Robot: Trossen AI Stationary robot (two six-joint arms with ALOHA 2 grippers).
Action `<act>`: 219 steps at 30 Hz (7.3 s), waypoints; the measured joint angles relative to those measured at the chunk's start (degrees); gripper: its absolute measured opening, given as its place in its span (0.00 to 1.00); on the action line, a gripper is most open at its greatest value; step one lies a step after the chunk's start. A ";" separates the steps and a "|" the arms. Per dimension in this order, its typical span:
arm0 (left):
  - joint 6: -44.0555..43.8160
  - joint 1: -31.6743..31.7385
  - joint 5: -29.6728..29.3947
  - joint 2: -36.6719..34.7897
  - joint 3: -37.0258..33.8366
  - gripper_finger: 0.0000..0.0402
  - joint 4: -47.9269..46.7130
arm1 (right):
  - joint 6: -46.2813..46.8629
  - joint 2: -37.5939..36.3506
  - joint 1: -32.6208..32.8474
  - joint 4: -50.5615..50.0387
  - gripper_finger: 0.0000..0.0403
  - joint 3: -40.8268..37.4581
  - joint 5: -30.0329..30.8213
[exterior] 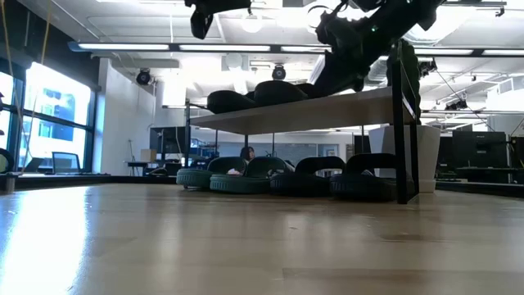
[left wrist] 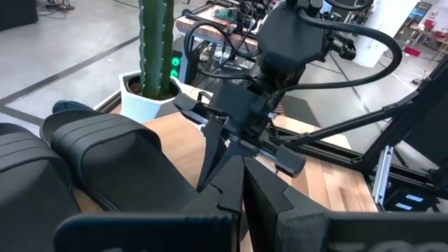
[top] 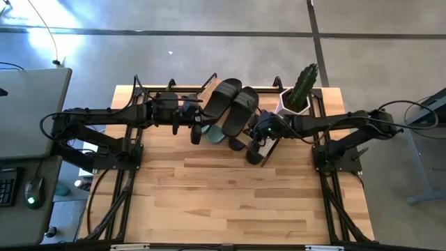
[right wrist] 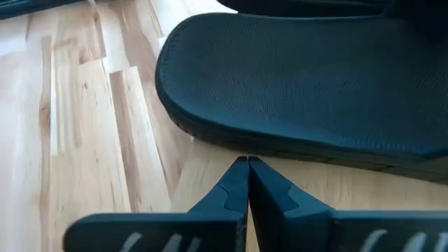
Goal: Pick and place slides into the shelf
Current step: Adjust the black slide on the shelf, then adjust the green slides under the shelf
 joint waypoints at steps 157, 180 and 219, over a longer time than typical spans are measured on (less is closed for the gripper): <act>-30.07 -12.83 -40.30 18.22 -24.55 0.00 -6.06 | 0.02 -6.62 4.07 -3.39 0.00 -0.03 8.33; -30.85 -0.35 -38.97 18.67 -28.09 0.00 0.56 | -1.11 -6.62 4.06 -3.33 0.00 -0.03 6.57; -26.87 1.55 -43.61 25.67 -28.11 0.00 14.26 | -1.51 -6.64 4.07 -3.88 0.00 -0.03 6.43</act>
